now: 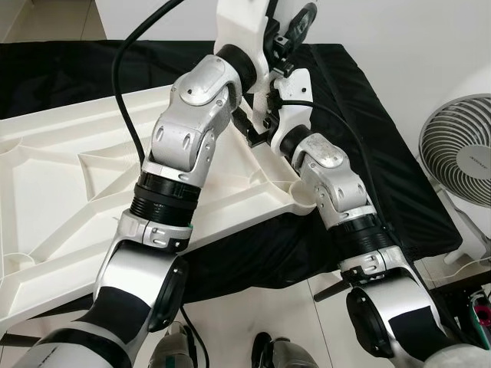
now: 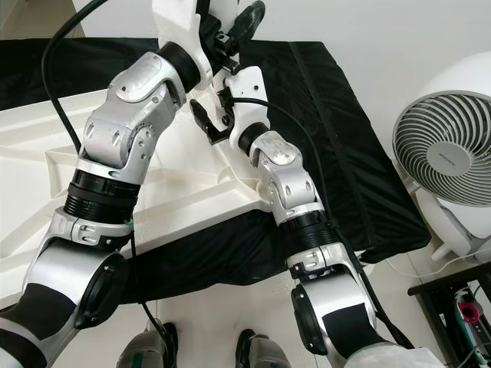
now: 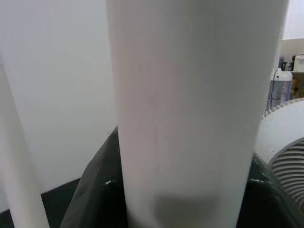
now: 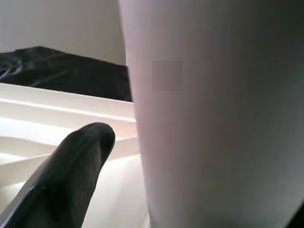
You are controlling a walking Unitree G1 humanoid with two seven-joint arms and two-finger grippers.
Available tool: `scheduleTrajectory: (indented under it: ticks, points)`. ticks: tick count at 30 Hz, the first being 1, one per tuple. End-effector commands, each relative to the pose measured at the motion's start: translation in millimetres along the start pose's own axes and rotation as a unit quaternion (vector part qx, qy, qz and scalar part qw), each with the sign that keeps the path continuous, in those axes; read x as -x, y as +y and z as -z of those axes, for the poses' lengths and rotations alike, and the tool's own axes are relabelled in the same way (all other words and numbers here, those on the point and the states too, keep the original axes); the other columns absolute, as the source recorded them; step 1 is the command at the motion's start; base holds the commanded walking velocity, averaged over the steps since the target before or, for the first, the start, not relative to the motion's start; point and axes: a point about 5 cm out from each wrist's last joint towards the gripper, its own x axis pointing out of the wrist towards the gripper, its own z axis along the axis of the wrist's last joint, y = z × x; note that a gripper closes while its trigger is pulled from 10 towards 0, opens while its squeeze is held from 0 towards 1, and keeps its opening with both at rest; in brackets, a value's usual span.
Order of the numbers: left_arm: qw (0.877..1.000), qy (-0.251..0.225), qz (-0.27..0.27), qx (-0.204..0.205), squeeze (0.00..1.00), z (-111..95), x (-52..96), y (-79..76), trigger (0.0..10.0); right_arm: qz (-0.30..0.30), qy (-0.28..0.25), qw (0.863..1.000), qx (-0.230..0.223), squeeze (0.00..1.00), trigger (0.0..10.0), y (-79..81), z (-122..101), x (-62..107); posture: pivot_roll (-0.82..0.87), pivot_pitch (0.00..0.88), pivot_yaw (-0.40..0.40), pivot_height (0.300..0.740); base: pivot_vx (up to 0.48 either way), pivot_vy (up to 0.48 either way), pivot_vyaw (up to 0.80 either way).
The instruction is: Building children table
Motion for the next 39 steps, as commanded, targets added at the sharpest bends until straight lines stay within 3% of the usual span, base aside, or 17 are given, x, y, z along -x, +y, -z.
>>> scheduleTrajectory:
  ticks: [1,7,8,9,12,13,25,26,27,28,29,32,39]
  points:
    - [1.000,-0.009,-0.008,-0.003,0.00,-6,-0.8,-4.8,10.0,-0.008,-0.003,1.000,0.007,0.00,10.0,2.1,-1,-2.9,0.14,0.141,-0.084,0.740,0.000,0.000,0.00]
    - [1.000,-0.011,-0.008,-0.006,0.00,-7,0.5,-6.1,10.0,-0.011,-0.003,1.000,0.006,0.00,10.0,3.1,0,-4.1,0.14,0.140,-0.084,0.740,0.000,0.000,0.00]
    - [1.000,-0.011,-0.007,-0.007,0.00,-8,0.9,-6.8,10.0,-0.013,-0.003,1.000,0.012,0.00,8.1,3.5,0,-4.1,0.14,0.140,-0.083,0.740,0.000,0.000,0.00]
    - [1.000,-0.010,-0.007,-0.007,0.00,-8,1.2,-7.1,10.0,-0.014,-0.003,1.000,0.014,0.00,4.2,3.5,0,-4.3,0.14,0.141,-0.084,0.740,0.000,0.000,0.00]
    - [1.000,-0.009,-0.007,-0.007,0.00,-8,1.4,-7.4,10.0,-0.015,-0.003,1.000,0.015,0.00,4.2,3.5,1,-4.6,0.14,0.141,-0.084,0.740,0.000,0.000,0.00]
    - [1.000,-0.008,-0.009,-0.010,0.00,-8,1.6,-7.5,10.0,-0.019,-0.009,1.000,0.018,0.00,0.0,4.1,0,-4.5,0.14,0.141,-0.083,0.740,0.000,0.000,0.00]
    - [1.000,0.001,-0.004,-0.015,0.00,-5,3.4,-12.0,10.0,0.003,-0.007,0.999,0.037,0.00,0.0,0.4,-1,-5.1,0.14,0.140,-0.082,0.740,0.000,0.000,0.00]
    - [1.000,0.002,-0.002,-0.012,0.00,-3,4.3,-13.5,10.0,0.012,-0.005,0.999,0.038,0.00,4.5,-0.6,0,-5.3,0.14,0.137,-0.083,0.740,0.000,0.000,0.00]
    - [1.000,0.002,-0.002,-0.012,0.00,-3,4.3,-13.5,10.0,0.012,-0.005,0.999,0.038,0.00,4.5,-0.6,0,-5.3,0.14,0.137,-0.083,0.740,0.000,0.000,0.00]
    - [1.000,0.001,0.000,-0.007,0.62,-2,4.6,-14.2,10.0,0.021,-0.003,0.999,0.037,0.00,10.0,-1.7,0,-5.3,0.14,0.137,-0.085,0.740,0.000,0.000,0.00]
    - [1.000,-0.002,0.000,0.007,1.00,-1,5.1,-14.8,10.0,0.026,-0.003,0.999,0.034,0.00,10.0,-2.0,0,-5.3,0.14,0.137,-0.086,0.740,0.000,0.000,0.00]
    - [1.000,-0.004,0.004,0.031,1.00,0,6.5,-15.7,10.0,0.045,0.000,0.999,0.024,0.00,10.0,-3.2,1,-5.1,0.14,0.132,-0.088,0.740,0.000,0.000,0.00]
    - [0.999,-0.003,0.001,0.043,1.00,2,11.3,-13.5,10.0,0.072,0.008,0.997,-0.003,0.00,10.0,-5.1,6,-3.7,0.14,0.124,-0.091,0.740,0.000,0.000,0.00]
